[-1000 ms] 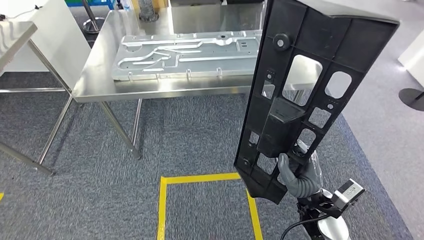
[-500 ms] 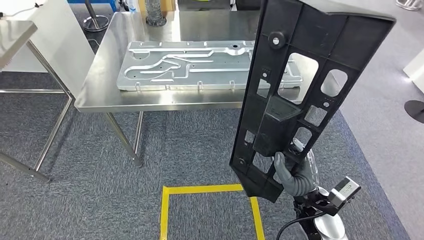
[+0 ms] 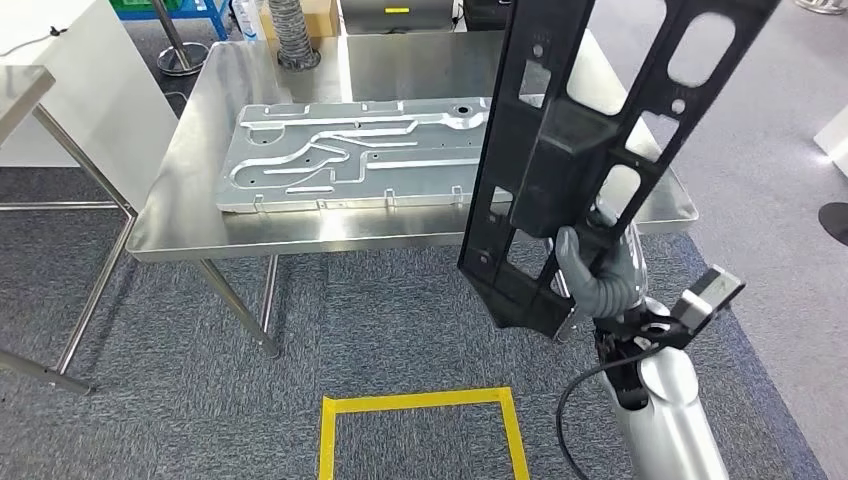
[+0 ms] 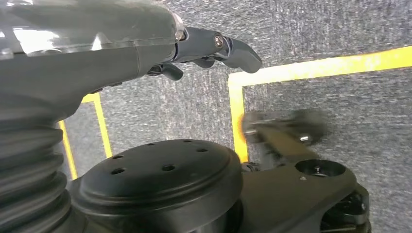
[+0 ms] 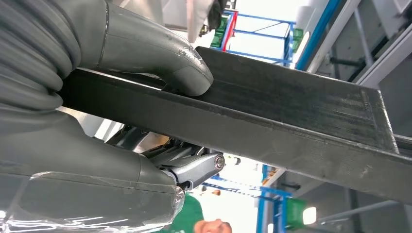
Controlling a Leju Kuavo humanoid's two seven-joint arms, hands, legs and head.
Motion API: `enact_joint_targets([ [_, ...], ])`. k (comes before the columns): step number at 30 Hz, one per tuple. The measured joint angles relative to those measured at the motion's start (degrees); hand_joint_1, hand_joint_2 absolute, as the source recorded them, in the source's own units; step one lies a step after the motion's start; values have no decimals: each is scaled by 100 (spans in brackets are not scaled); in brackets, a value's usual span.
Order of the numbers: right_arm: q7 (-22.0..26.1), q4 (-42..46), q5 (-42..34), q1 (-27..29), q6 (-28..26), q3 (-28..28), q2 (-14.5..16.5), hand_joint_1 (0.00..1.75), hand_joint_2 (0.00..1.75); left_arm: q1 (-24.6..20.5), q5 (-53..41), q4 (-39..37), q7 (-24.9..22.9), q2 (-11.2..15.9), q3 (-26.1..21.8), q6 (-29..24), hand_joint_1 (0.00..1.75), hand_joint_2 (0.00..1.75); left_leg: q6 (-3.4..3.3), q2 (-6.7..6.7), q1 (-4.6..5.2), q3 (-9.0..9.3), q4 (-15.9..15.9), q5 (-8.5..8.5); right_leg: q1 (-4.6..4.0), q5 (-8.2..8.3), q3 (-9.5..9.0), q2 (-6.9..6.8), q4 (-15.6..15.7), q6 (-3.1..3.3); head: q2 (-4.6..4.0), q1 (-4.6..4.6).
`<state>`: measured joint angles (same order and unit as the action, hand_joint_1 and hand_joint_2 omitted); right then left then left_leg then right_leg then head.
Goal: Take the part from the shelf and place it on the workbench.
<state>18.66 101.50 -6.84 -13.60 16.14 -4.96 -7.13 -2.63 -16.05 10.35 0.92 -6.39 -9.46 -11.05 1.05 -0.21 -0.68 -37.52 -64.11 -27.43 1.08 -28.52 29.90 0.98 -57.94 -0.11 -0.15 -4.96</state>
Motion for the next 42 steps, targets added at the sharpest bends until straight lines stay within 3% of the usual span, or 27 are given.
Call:
enact_joint_targets([
  [2, -62, -125, -19, -247, 60, 0, 0, 175, 175, 6, 22, -2, -20, -7, -25, -4, 0, 175, -55, 19, 22, 69, 439, 350, 6, -91, -57, 24, 4, -77, 0, -1],
  [6, -195, -357, -59, -647, 130, -3, 19, 175, 175, -9, 44, -1, -21, -40, -74, -6, 0, 175, -234, 18, 46, 193, 595, 366, 13, -122, -65, 5, -100, -219, 0, 0],
  [8, -223, -470, -90, -818, 152, -6, 57, 175, 175, -6, 38, -1, -20, -51, -85, -9, 0, 175, -299, 19, 56, 314, 643, 317, 17, -249, 245, -26, -640, -237, 0, 0],
  [10, -237, -565, -132, -904, 151, -8, 78, 175, 175, 0, 27, -1, -21, -52, -91, -14, 0, 175, -345, 18, 89, 413, 650, 226, 3, -504, 762, -36, -1373, -244, 0, 0],
  [12, -258, -653, -174, -922, 146, -9, 81, 175, 175, 12, 9, -1, -26, -52, -96, -18, 0, 175, -369, 3, 125, 552, 650, 109, -20, -595, 1105, -36, -1627, -217, 0, 0],
  [13, -267, -691, -193, -939, 144, -9, 81, 175, 175, 20, 0, -1, -29, -52, -98, -21, 0, 175, -376, -4, 145, 646, 650, 40, -39, -471, 1144, -36, -1465, -182, 0, 0],
  [14, -272, -722, -208, -967, 142, -9, 81, 175, 175, 27, -7, -1, -32, -52, -99, -25, 0, 175, -379, -8, 164, 745, 652, -31, -66, -223, 1109, -36, -1151, -134, 0, 0],
  [16, -272, -780, -231, -1047, 138, -9, 81, 175, 175, 45, -10, -8, -35, -69, -102, -33, 0, 175, -367, -13, 187, 888, 662, -167, -148, 434, 1002, -35, -416, -1, 0, 2],
  [17, -273, -807, -236, -1086, 136, -10, 81, 175, 175, 42, -10, -13, -36, -81, -103, -39, 0, 175, -346, -15, 190, 922, 670, -220, -189, 645, 973, -33, -188, 53, 0, 6],
  [18, -277, -835, -238, -1117, 136, -11, 82, 175, 175, 35, -10, -18, -38, -92, -104, -46, 0, 175, -320, -15, 185, 946, 672, -249, -223, 756, 965, -26, -59, 98, 0, 11],
  [20, -290, -884, -236, -1172, 127, -14, 83, 175, 175, 11, -10, -21, -40, -99, -106, -59, 0, 175, -270, -10, 179, 986, 663, -272, -225, 719, 893, -13, 9, 145, 0, 20],
  [22, -295, -929, -231, -1220, 104, -15, 81, 175, 175, 12, -10, -21, -39, -100, -110, -69, 0, 175, -221, -8, 173, 884, 386, -250, -177, 667, 730, -5, 91, 187, 0, 19],
  [24, -299, -977, -216, -1257, 70, -19, 78, 175, 175, 16, -8, -21, -37, -102, -119, -75, 0, 175, -153, -9, 134, 487, -284, -328, -139, 580, 569, -4, 138, 199, 0, 17],
  [26, -314, -1041, -177, -1276, 42, -38, 76, 175, 175, 15, -3, -21, -29, -102, -129, -69, 0, 175, -77, -6, 70, 16, -867, -612, -109, 461, 433, -4, 137, 182, 0, 17],
  [27, -320, -1075, -154, -1279, 28, -50, 76, 175, 175, 10, -2, -21, -26, -102, -134, -65, 0, 175, -44, -4, 44, -126, -952, -713, -92, 393, 353, -1, 133, 165, 0, 17],
  [28, -325, -1109, -133, -1286, 19, -60, 76, 175, 175, 6, -1, -21, -23, -102, -137, -62, 0, 175, -18, -1, 21, -173, -853, -692, -74, 323, 266, 2, 126, 146, 0, 17],
  [29, -328, -1143, -120, -1301, 9, -67, 76, 175, 175, 2, -2, -21, -23, -102, -138, -62, 0, 175, 3, 1, 3, -140, -596, -516, -56, 250, 174, 5, 117, 123, 0, 17],
  [31, -329, -1220, -103, -1365, -17, -71, 74, 175, 175, 15, -5, -21, -27, -102, -140, -62, 0, 175, 15, 17, -20, 0, 128, 106, -35, 106, 25, 13, 83, 64, 0, 18],
  [32, -331, -1263, -87, -1415, -32, -73, 72, 175, 175, 21, -6, -21, -28, -101, -142, -61, 0, 175, -2, 26, -18, 51, 388, 325, -33, 54, -3, 21, 69, 28, 0, 18],
  [33, -337, -1307, -59, -1467, -49, -74, 71, 175, 175, 24, -7, -21, -28, -99, -144, -59, 0, 175, -35, 32, -12, 65, 540, 469, -35, 15, -9, 28, 60, -12, 0, 18],
  [34, -344, -1350, -15, -1517, -71, -75, 70, 175, 175, 23, -8, -21, -23, -99, -146, -57, 0, 175, -79, 35, 3, 58, 581, 482, -37, -1, -6, 33, 49, -53, 0, 18],
  [36, -353, -1424, 160, -1605, -170, -78, 79, 175, 175, 17, -11, -21, -9, -101, -153, -54, 0, 175, -155, 36, 11, 85, 608, 508, -26, -10, 5, 29, 21, -120, 0, 17],
  [38, -350, -1522, 469, -1750, -319, -83, 121, 175, 175, 19, -12, -21, -1, -102, -169, -54, 0, 175, -208, 50, 10, 157, 661, 489, -17, -86, 177, 2, -320, -162, 0, 18],
  [41, -391, -1842, 1264, -2119, -624, -108, 210, 175, 175, 21, -16, -21, -1, -102, -214, -67, 0, 175, -273, 86, 41, 226, 681, 428, -21, -483, 864, -24, -1381, -198, 0, 17],
  [42, -414, -1998, 1612, -2245, -735, -131, 226, 175, 175, 22, -22, -21, 0, -102, -226, -74, 0, 175, -285, 92, 54, 247, 678, 402, -21, -543, 1048, -25, -1583, -204, 0, 17],
])
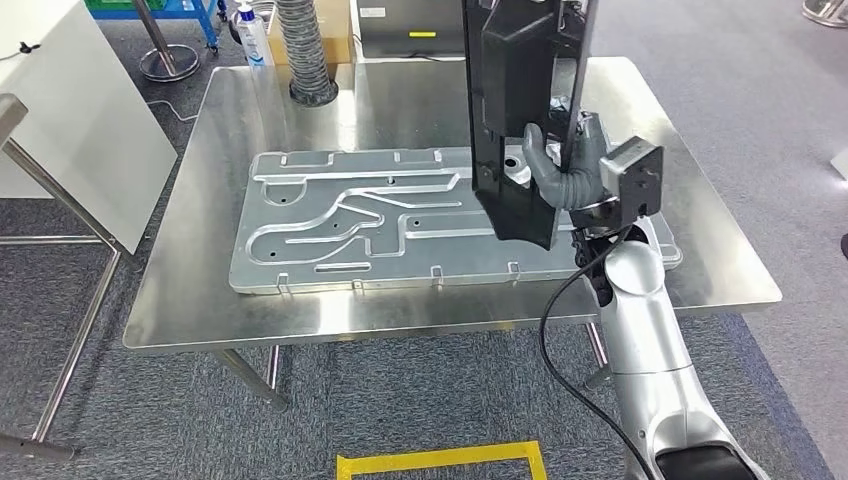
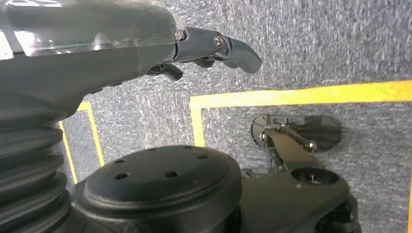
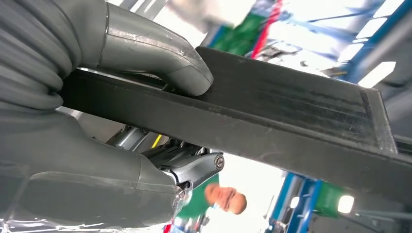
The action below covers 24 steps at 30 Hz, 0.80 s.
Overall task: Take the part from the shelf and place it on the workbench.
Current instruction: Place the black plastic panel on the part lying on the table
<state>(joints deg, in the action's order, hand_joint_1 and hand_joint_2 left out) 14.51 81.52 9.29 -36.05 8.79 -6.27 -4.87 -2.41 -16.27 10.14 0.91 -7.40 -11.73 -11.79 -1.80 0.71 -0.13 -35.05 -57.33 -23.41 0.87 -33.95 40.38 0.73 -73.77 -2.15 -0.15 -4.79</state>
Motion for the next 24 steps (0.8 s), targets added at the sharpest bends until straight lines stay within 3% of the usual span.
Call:
enact_joint_targets([
  [1, -21, -155, 344, -125, -98, -30, 4, 175, 175, 0, -14, 0, 3, 1, -8, -5, 0, 175, -4, 1, 11, 25, -5, -27, 0, 62, 88, 0, -4, -2, 0, 0],
  [2, -33, -316, 715, -268, -202, -70, 5, 175, 175, 0, -31, 0, 6, 1, -13, -10, 0, 175, -2, 0, 19, 54, -13, -56, -1, 258, 67, -1, 212, 8, 0, 1],
  [4, -51, -662, 1541, -579, -471, -174, 7, 175, 175, 3, -84, 0, 14, 1, -20, -20, 0, 175, 16, -3, 29, 106, -31, -112, -10, 794, -166, 3, 998, 54, 0, 1],
  [6, -80, -974, 2319, -879, -761, -305, 10, 175, 175, 5, -138, 0, 25, 2, -22, -35, 0, 175, 59, -5, 38, 112, -40, -142, -48, 1049, -309, 10, 1511, 135, 0, 1],
  [9, -187, -1457, 3493, -1252, -1140, -571, 10, 175, 175, 5, -241, 0, 48, 3, -23, -49, 0, 175, 145, -11, 33, 108, -114, -158, -63, 1092, -350, 28, 1601, 246, 0, 1],
  [11, -256, -1848, 4270, -1496, -1361, -805, -21, 175, 175, 8, -314, 0, 61, 7, -22, -45, 0, 175, 189, -18, 20, 20, -346, -305, -35, 1091, -422, 42, 1627, 295, 0, 2],
  [14, -324, -2429, 5034, -1760, -1589, -1177, -92, 175, 175, 2, -352, 0, 116, 9, -21, -17, 0, 175, 229, -21, -7, -463, -1360, -784, -27, 1080, -460, 60, 1631, 328, 0, 0],
  [16, -351, -2814, 5336, -1833, -1644, -1410, -121, 175, 175, -10, -357, 0, 154, 11, -21, 3, 0, 175, 240, -19, -14, -635, -1705, -860, -28, 1072, -467, 73, 1626, 331, 0, 0],
  [17, -355, -2992, 5442, -1856, -1651, -1513, -128, 131, 131, -11, -360, 0, 163, 13, -21, 7, 0, 175, 239, -19, -17, -569, -1560, -741, -28, 1067, -472, 86, 1621, 327, 0, 0],
  [19, -336, -3315, 5540, -1916, -1660, -1681, -134, 44, 44, 1, -363, -1, 167, 16, -23, 7, 0, 175, 220, -13, -22, -225, -810, -340, -26, 1052, -479, 115, 1603, 304, 0, 1],
  [20, -312, -3479, 5561, -1965, -1675, -1745, -145, 0, 0, 7, -363, -1, 169, 17, -27, 7, 0, 175, 210, -9, -10, -74, -435, -232, -31, 1049, -469, 125, 1592, 284, 0, 1],
  [22, -257, -3767, 5574, -2061, -1712, -1850, -176, 0, 0, 16, -363, -1, 173, 17, -38, 11, 0, 175, 172, 0, 10, 52, -113, -173, -45, 1049, -429, 131, 1580, 226, 0, 2],
  [24, -212, -3998, 5563, -2118, -1737, -1935, -195, 0, 0, 21, -372, 0, 170, 17, -47, 16, 0, 175, 124, -2, 10, 63, -81, -140, -55, 1054, -410, 134, 1585, 161, 0, 1],
])
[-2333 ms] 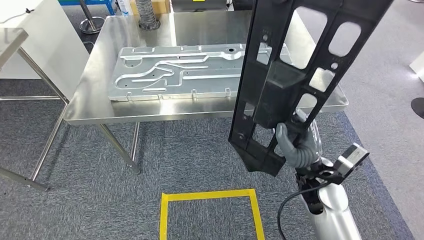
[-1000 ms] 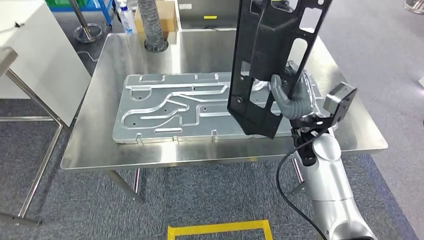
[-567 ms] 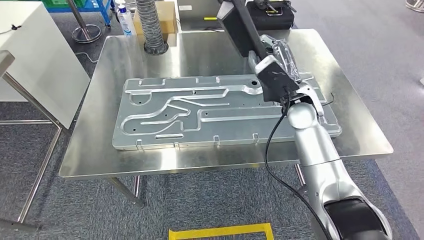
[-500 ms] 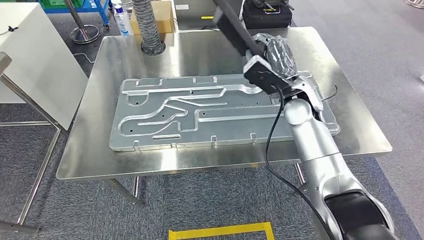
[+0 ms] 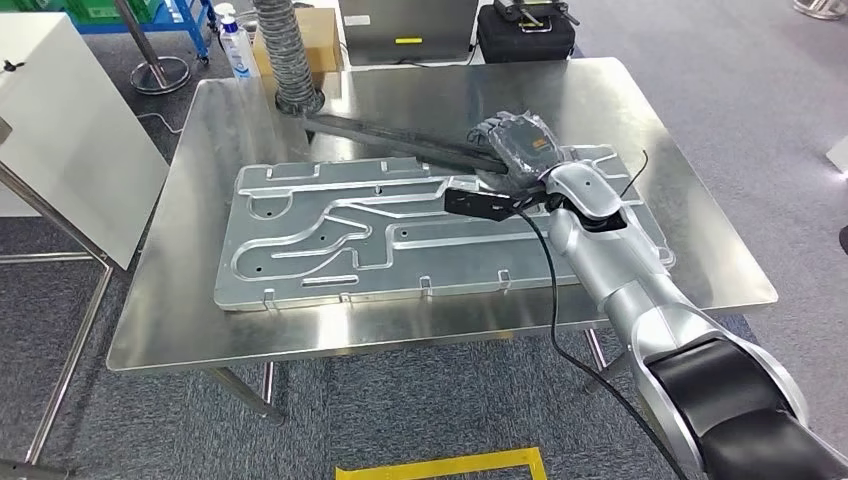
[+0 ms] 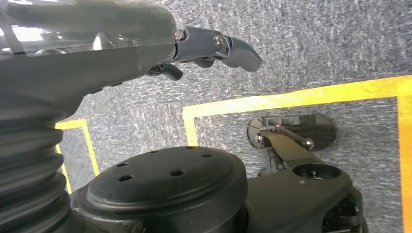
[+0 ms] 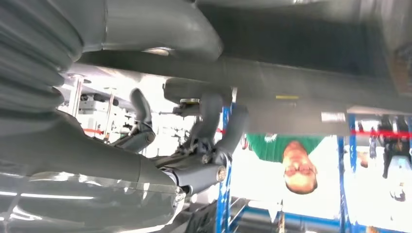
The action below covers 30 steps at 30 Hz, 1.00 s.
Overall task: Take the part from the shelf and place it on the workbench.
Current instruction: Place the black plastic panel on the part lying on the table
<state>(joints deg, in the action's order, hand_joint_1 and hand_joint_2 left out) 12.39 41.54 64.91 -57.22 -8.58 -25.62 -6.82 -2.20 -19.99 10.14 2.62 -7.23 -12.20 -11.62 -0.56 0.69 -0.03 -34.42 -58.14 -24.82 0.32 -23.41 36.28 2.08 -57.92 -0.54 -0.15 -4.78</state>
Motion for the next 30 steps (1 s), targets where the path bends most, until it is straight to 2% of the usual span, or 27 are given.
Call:
enact_joint_targets([
  [2, 53, -207, -42, -55, -1, -78, 3, 0, 0, 2, -23, -1, -17, -3, -3, 1, 0, 87, -52, 26, -14, 19, 59, 39, 10, -110, 55, -9, -130, -59, 0, 1],
  [3, 79, -302, -70, -103, 3, -114, 22, 0, 0, 2, -32, -1, -32, -4, -4, -2, 0, 44, -80, 57, -15, 29, 82, 53, 15, -249, 164, -25, -356, -86, 0, 1],
  [4, 102, -404, -99, -150, 10, -150, 58, 0, 0, 7, -36, -1, -48, -4, -8, -8, 0, 0, -97, 94, -7, 34, 92, 55, 21, -436, 340, -50, -707, -110, 0, 1],
  [6, 126, -580, -156, -194, 26, -195, 154, 0, 0, 18, -26, -1, -68, 3, -26, -9, 0, 0, -120, 155, 14, 37, 93, 46, 21, -732, 738, -90, -1464, -147, 0, 1],
  [7, 137, -657, -187, -180, 36, -206, 191, 0, 0, 23, -12, -1, -72, 8, -42, 1, 0, 0, -124, 172, 19, 38, 93, 42, 25, -750, 851, -102, -1647, -155, 0, 1],
  [8, 150, -710, -214, -160, 44, -213, 211, 0, 0, 24, 1, -1, -72, 12, -60, 18, 0, 0, -124, 181, 22, 40, 91, 38, 29, -658, 849, -109, -1597, -158, 0, 1],
  [9, 160, -754, -240, -148, 51, -220, 223, 0, 0, 23, 14, -1, -71, 16, -78, 37, 0, 0, -118, 186, 23, 42, 88, 34, 34, -485, 728, -113, -1321, -153, 0, 1],
  [11, 171, -817, -286, -165, 54, -234, 229, 0, 0, 20, 28, 0, -64, 20, -102, 65, 0, 0, -92, 185, 33, 46, 71, 16, 27, -118, 326, -99, -500, -119, 0, 1],
  [12, 175, -846, -313, -182, 56, -238, 229, 0, 0, 19, 34, 0, -54, 22, -108, 73, 0, 0, -70, 182, 43, 51, 59, 4, 13, -6, 179, -87, -199, -86, 0, 1],
  [13, 181, -875, -345, -194, 61, -239, 228, 0, 0, 18, 44, 0, -41, 25, -113, 78, 0, 0, -46, 179, 50, 56, 50, -9, -4, 40, 102, -75, -42, -51, 0, 1],
  [16, 209, -949, -469, -191, 75, -240, 227, 0, 0, 21, 78, 0, -21, 37, -145, 110, 0, 0, 36, 170, 42, 59, 17, -52, -16, 81, 77, -64, 15, 60, 0, 1],
  [17, 222, -961, -527, -189, 76, -240, 223, 0, 0, 23, 79, -1, -28, 43, -158, 138, 0, 0, 59, 150, 34, 28, -74, -142, -1, 103, 68, -58, 28, 93, 0, 1],
  [19, 239, -971, -655, -170, 100, -237, 198, 0, 0, 30, 66, -1, -52, 54, -179, 196, 0, 0, 91, 82, 5, -156, -601, -520, 25, 134, 59, -45, 46, 142, 0, 0],
  [21, 247, -972, -752, -103, 145, -229, 158, 0, 0, 41, 40, -2, -80, 57, -191, 234, 0, 0, 114, 28, -24, -432, -1397, -915, 26, 144, 78, -36, 37, 162, 0, 0],
  [22, 247, -972, -780, -59, 164, -224, 141, 0, 0, 46, 31, -2, -92, 58, -195, 244, 0, 0, 123, 18, -37, -507, -1645, -991, 25, 146, 85, -30, 28, 164, 0, -1],
  [23, 247, -972, -796, -20, 171, -219, 127, 0, 0, 48, 26, -2, -101, 60, -198, 250, 0, 0, 129, 13, -50, -487, -1685, -960, 25, 149, 92, -24, 16, 163, 0, 0],
  [24, 247, -971, -807, 6, 173, -209, 116, 0, 0, 48, 26, -2, -108, 62, -202, 253, 0, 0, 130, 13, -62, -354, -1474, -824, 27, 150, 99, -16, -2, 160, 0, 0],
  [26, 247, -968, -819, 17, 172, -185, 103, 0, 0, 38, 24, -1, -111, 72, -208, 255, 0, 0, 123, 40, -69, 85, -689, -484, 19, 155, 128, 0, -54, 136, 0, 0],
  [27, 246, -966, -825, 14, 170, -170, 97, 0, 0, 27, 22, -1, -111, 75, -210, 256, 0, 0, 115, 59, -60, 252, -355, -378, 4, 166, 161, 6, -80, 110, 0, 1],
  [28, 245, -965, -835, 14, 167, -154, 94, 0, 0, 16, 20, 0, -113, 78, -211, 257, 0, 0, 104, 76, -46, 333, -165, -331, -9, 188, 195, 10, -94, 73, 0, 1],
  [30, 244, -965, -875, 36, 154, -118, 91, 0, 0, 7, 17, -1, -117, 79, -214, 263, 0, 0, 60, 87, -20, 313, -86, -295, -17, 262, 250, 16, -83, -7, 0, 1],
])
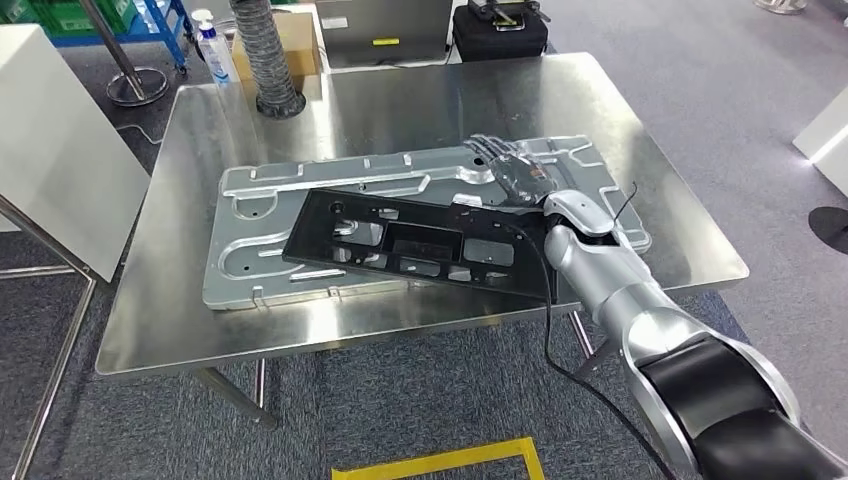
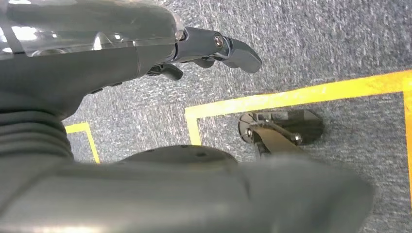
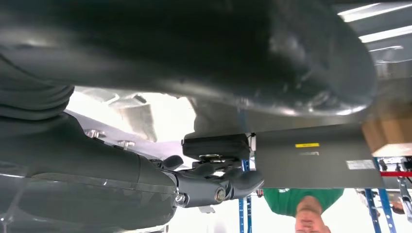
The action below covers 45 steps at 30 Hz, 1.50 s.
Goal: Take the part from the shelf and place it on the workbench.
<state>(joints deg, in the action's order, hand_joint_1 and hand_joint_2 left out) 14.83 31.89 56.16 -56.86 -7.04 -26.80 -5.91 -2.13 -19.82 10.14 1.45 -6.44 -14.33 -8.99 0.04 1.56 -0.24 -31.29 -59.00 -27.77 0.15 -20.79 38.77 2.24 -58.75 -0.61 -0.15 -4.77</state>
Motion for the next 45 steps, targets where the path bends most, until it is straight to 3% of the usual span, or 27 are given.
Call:
enact_joint_targets([
  [2, 8, 1, -69, 50, -29, 37, 10, 0, 0, 6, 1, -1, -4, 3, -8, 12, 0, 0, -79, 46, -16, -60, 44, 103, 22, -55, 51, -4, -50, -69, 0, 1],
  [3, 16, 8, -114, 76, -48, 64, 22, 0, 0, 9, 2, -1, -4, 4, -14, 17, 0, 0, -117, 74, -29, -100, 73, 164, 25, -219, 112, -23, -190, -101, 0, 3],
  [6, 33, 73, -232, 143, -74, 191, 99, 0, 0, 27, 9, -1, -2, 5, -35, 21, 0, 0, -171, 142, -19, -286, 99, 320, 22, -1028, 444, -95, -1201, -175, 0, 4],
  [7, 33, 98, -256, 164, -74, 236, 126, 0, 0, 35, 10, -1, -1, 5, -40, 21, 0, 0, -168, 160, -12, -356, 96, 368, 23, -1163, 506, -108, -1504, -190, 0, 4],
  [9, 20, 152, -286, 194, -73, 320, 158, 0, 0, 41, 11, 0, -1, 5, -48, 22, 0, 0, -149, 191, -10, -493, 91, 465, 36, -1069, 349, -122, -1552, -207, 0, 5],
  [11, -27, 247, -309, 205, -77, 420, 164, 0, 0, 35, 15, 1, -1, 5, -58, 22, 0, 0, -110, 203, -14, -608, 79, 558, 62, -840, -208, -103, -837, -211, 0, 4],
  [13, -82, 376, -339, 219, -89, 551, 168, 0, 0, 31, 22, 1, -2, 4, -72, 20, 0, 0, -46, 193, -10, -659, 73, 647, 51, -769, -677, -37, -144, -130, 0, 3],
  [14, -106, 428, -351, 228, -101, 619, 170, 0, 0, 29, 25, 1, -3, 4, -78, 17, 0, 0, -11, 187, -12, -661, 77, 689, 42, -774, -768, -9, 16, -75, 0, 3],
  [17, -184, 593, -357, 319, -191, 841, 173, 0, 0, 44, 27, -2, -3, 2, -110, 8, 0, 0, 91, 177, -43, -703, 84, 727, 26, -645, -714, -11, 79, 96, 0, 4],
  [19, -242, 751, -358, 413, -250, 1015, 173, 0, 0, 58, 31, -5, -4, 1, -154, -1, 0, 0, 113, 108, -54, -845, -255, 337, 29, -505, -611, 3, 104, 188, 0, 4],
  [21, -296, 908, -364, 531, -287, 1226, 163, 0, 0, 68, 40, -5, -7, 1, -185, -5, 0, 0, 103, 10, -60, -1029, -1050, -242, 20, -369, -449, 28, 105, 236, 0, 3],
  [22, -324, 994, -365, 629, -310, 1363, 156, 0, 0, 76, 44, -6, -9, 1, -197, -6, 0, 0, 96, -15, -61, -1075, -1428, -403, 6, -305, -372, 39, 103, 248, 0, 3],
  [24, -370, 1212, -358, 922, -392, 1734, 144, 0, 0, 86, 43, -6, -13, -1, -226, -8, 0, 0, 59, -30, -56, -919, -1703, -372, -34, -184, -226, 53, 99, 257, 0, 3],
  [25, -388, 1339, -353, 1097, -460, 1950, 143, 0, 0, 83, 35, -6, -14, -2, -244, -10, 0, 0, 17, -29, -46, -682, -1498, -238, -56, -126, -159, 60, 97, 256, 0, 3],
  [27, -410, 1600, -357, 1463, -613, 2395, 143, 0, 0, 71, 16, -5, -14, -1, -286, -13, 0, 0, -93, 4, 4, -13, -684, -115, -92, -18, -49, 67, 91, 243, 0, 3],
  [29, -423, 1867, -378, 1881, -747, 2860, 144, 0, 0, 49, -2, -4, -9, -1, -315, -14, 0, 0, -128, 46, 65, 480, 29, -229, -114, 79, 12, 38, 95, 197, 0, 3],
  [30, -427, 2001, -388, 2127, -800, 3122, 146, 0, 0, 38, -13, -4, -6, -1, -321, -14, 0, 0, -124, 49, 93, 571, 208, -272, -115, 134, 28, 12, 110, 163, 0, 3],
  [32, -417, 2267, -399, 2636, -902, 3679, 182, 0, 0, 28, -46, -6, -3, -14, -328, -11, 0, 0, -142, 49, 74, 510, 314, -165, -93, 164, 59, -13, 122, 93, 0, 4],
  [34, -387, 2508, -399, 3098, -1007, 4218, 262, 0, 0, 24, -85, -8, -2, -21, -340, -13, 0, 0, -199, 88, 22, 391, 378, 2, -66, -229, 164, -30, -132, 1, 0, 4],
  [36, -357, 2723, -406, 3539, -1106, 4710, 373, 0, 0, 18, -120, -8, 1, -17, -349, -13, 0, 0, -224, 115, 7, 241, 385, 136, -32, -865, 327, -69, -775, -104, 0, 5],
  [37, -337, 2840, -416, 3788, -1153, 4959, 452, 0, 0, 19, -143, -8, 4, -17, -350, -9, 0, 0, -212, 115, -4, 155, 382, 204, -9, -1046, 383, -85, -1137, -152, 0, 5],
  [38, -313, 2960, -427, 4054, -1202, 5211, 548, 0, 0, 21, -164, -8, 8, -17, -351, -7, 0, 0, -192, 113, -22, 63, 376, 269, 17, -1072, 385, -95, -1409, -198, 0, 5],
  [40, -233, 3217, -427, 4581, -1303, 5741, 813, 0, 0, 19, -212, -8, 19, -15, -352, -3, 0, 0, -123, 102, -83, -142, 341, 393, 82, -804, 139, -101, -1459, -298, 0, 5],
  [41, -180, 3343, -406, 4803, -1340, 5997, 972, 0, 0, 12, -233, -8, 24, -9, -354, -3, 0, 0, -76, 92, -112, -239, 301, 445, 124, -683, -139, -89, -1184, -353, 0, 5],
  [42, -116, 3459, -370, 4975, -1364, 6245, 1146, 0, 0, 8, -259, -5, 28, 4, -354, -3, 0, 0, -25, 79, -131, -329, 248, 482, 169, -681, -524, -54, -755, -396, 0, 6],
  [44, 12, 3620, -274, 5202, -1374, 6653, 1471, 0, 0, -11, -307, 1, 40, 28, -355, 3, 0, 0, 79, 67, -144, -438, 147, 541, 204, -905, -1122, 15, 20, -356, 0, 2],
  [45, 82, 3657, -210, 5280, -1363, 6849, 1620, 0, 0, -22, -332, 3, 44, 38, -355, 9, 0, 0, 128, 61, -150, -462, 126, 577, 189, -1002, -1259, 22, 204, -296, 0, 1],
])
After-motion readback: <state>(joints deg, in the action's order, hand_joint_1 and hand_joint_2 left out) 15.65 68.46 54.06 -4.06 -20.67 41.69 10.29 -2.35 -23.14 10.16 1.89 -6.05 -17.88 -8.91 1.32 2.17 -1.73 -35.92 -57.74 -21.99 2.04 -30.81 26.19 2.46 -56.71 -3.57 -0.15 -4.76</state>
